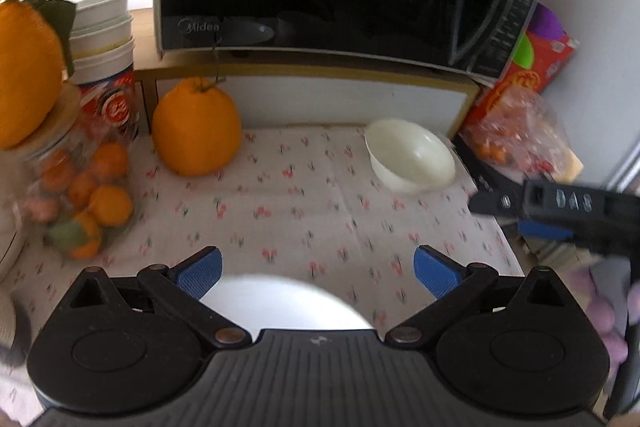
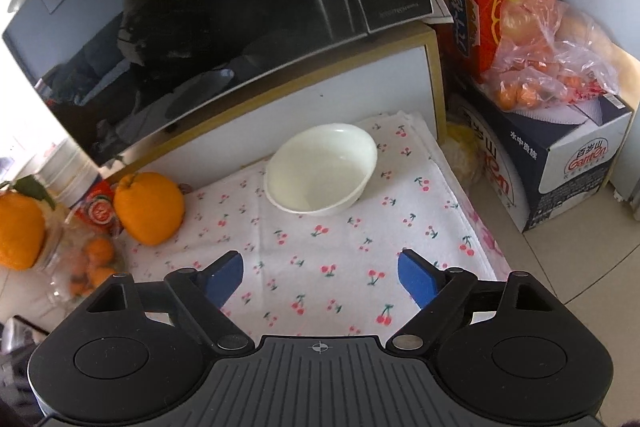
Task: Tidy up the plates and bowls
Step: 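Move both tools to the cream bowl by the microwave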
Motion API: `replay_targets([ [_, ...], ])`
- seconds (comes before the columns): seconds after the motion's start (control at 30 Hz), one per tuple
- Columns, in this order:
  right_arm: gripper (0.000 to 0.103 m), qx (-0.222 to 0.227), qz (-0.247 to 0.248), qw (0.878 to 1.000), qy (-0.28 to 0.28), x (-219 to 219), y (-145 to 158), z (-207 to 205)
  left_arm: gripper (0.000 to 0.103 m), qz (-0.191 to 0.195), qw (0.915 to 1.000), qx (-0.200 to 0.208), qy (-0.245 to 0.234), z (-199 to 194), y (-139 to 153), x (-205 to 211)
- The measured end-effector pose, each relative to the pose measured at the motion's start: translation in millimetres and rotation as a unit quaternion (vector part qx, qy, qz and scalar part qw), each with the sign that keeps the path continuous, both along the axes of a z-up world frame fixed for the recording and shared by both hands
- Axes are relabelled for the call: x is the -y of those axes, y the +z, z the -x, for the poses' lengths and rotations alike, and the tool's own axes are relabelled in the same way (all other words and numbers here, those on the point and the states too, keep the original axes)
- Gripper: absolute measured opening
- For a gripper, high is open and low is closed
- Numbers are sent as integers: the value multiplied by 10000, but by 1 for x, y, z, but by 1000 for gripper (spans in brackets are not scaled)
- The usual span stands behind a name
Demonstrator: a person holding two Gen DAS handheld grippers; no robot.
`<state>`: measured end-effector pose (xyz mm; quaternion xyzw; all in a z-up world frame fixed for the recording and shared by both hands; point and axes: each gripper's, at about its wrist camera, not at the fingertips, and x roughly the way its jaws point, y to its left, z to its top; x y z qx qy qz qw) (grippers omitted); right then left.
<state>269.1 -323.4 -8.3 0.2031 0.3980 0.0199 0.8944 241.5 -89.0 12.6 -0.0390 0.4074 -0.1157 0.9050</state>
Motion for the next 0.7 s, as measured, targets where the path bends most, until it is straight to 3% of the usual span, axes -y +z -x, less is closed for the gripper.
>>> replay_targets([
  [0.2,87,-109,-191,9996,-197,16,-19,-27,102,72,9999,-120,88,-44,-14,10],
  [0.5,87,-229,-502,9977,-387,36,-38,-67,101,205,9996,-120,-156,-83,-34,38],
  [0.6,86,-262,-588,9971,-410,39,-42,-80,95,370,9990,-188,-140,-94,-42,46],
  [0.7,86,-252,-716,9959,-490,41,-47,-91,78,716,9969,-315,1,-103,-49,48],
])
